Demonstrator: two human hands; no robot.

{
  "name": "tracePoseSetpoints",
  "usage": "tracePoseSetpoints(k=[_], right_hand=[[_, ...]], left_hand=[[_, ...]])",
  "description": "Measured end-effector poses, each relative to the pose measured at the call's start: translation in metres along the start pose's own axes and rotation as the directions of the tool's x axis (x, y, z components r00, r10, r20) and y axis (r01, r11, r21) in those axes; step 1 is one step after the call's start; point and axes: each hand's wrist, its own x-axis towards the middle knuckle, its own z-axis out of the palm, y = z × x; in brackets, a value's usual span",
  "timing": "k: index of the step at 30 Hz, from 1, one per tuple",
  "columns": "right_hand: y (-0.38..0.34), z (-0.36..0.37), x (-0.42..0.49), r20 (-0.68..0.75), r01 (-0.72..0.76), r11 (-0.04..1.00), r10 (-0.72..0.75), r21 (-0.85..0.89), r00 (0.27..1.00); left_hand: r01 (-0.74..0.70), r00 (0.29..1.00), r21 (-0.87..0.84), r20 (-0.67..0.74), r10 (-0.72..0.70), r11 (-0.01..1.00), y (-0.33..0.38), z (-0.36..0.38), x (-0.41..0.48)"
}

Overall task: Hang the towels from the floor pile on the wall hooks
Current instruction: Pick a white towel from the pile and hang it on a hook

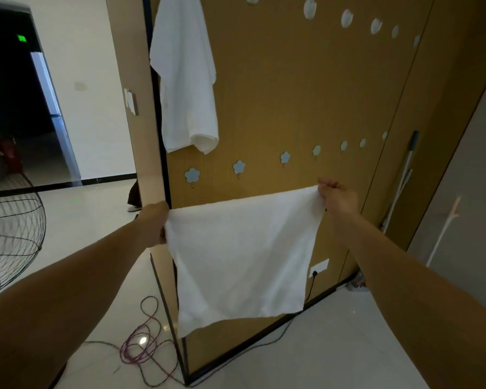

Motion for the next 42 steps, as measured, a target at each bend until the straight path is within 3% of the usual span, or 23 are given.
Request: tracePoseSetpoints(k=[2, 5, 9, 11, 14, 20, 25, 29, 34, 37, 40, 42], right_hand=[[0.001, -0.001, 0.006, 0.015, -0.014, 0.999, 0.014, -0.047, 1.0], [-0.003, -0.005, 0.012, 0.071, -0.063, 0.988, 0.074, -0.14, 0.995], [-0.019, -0.016, 0.022, -0.017, 0.113, 0.994, -0.113, 0.002, 0.993], [-0.009, -0.015, 0.021, 0.059, 0.16, 0.976, -0.153, -0.145, 0.986], [0.024, -0.014, 0.02, 0.184, -0.005, 0.949, 0.066, -0.314, 0.981], [0.021, -0.02, 0.033, 0.141, -0.028, 0.97, 0.064, -0.24, 0.988], [0.021, -0.025, 0.032, 0.344, -0.06, 0.968, 0.144, -0.244, 0.928], [0.022, -0.029, 0.032, 0.504, 0.028, 0.943, 0.152, -0.332, 0.85], [0.023, -0.021, 0.036, 0.492, 0.188, 0.895, 0.039, -0.404, 0.87], [0.015, -0.011, 0.037, 0.437, 0.314, 0.825, -0.091, -0.47, 0.895], [0.007, 0.0, 0.035, 0.41, 0.475, 0.697, -0.276, -0.538, 0.869], [0.004, 0.006, 0.033, 0.401, 0.452, 0.753, -0.272, -0.477, 0.875]], left_hand=[[0.012, 0.998, -0.142, 0.067, -0.003, 0.99, 0.0, -0.001, -0.007], [-0.033, 0.989, -0.22, 0.131, 0.063, 0.975, 0.003, -0.005, -0.01], [-0.173, 0.971, -0.323, 0.102, 0.216, 0.93, 0.014, -0.004, -0.02], [-0.153, 0.977, -0.296, 0.101, 0.19, 0.943, 0.014, -0.003, -0.025], [-0.056, 0.997, -0.172, 0.039, 0.064, 0.983, -0.004, -0.002, -0.033], [-0.045, 0.998, -0.32, 0.029, 0.057, 0.946, -0.009, 0.01, -0.035], [-0.09, 0.995, -0.343, -0.076, 0.067, 0.935, -0.009, 0.014, -0.026], [-0.142, 0.976, -0.344, -0.204, 0.074, 0.928, -0.014, 0.018, -0.019], [-0.18, 0.947, -0.218, -0.303, 0.109, 0.959, -0.009, 0.02, -0.015], [-0.33, 0.873, -0.16, -0.426, 0.237, 0.93, -0.006, 0.027, -0.02], [-0.445, 0.782, -0.061, -0.514, 0.354, 0.894, -0.004, 0.034, -0.024], [-0.498, 0.72, 0.02, -0.548, 0.426, 0.867, 0.0, 0.037, -0.029]])
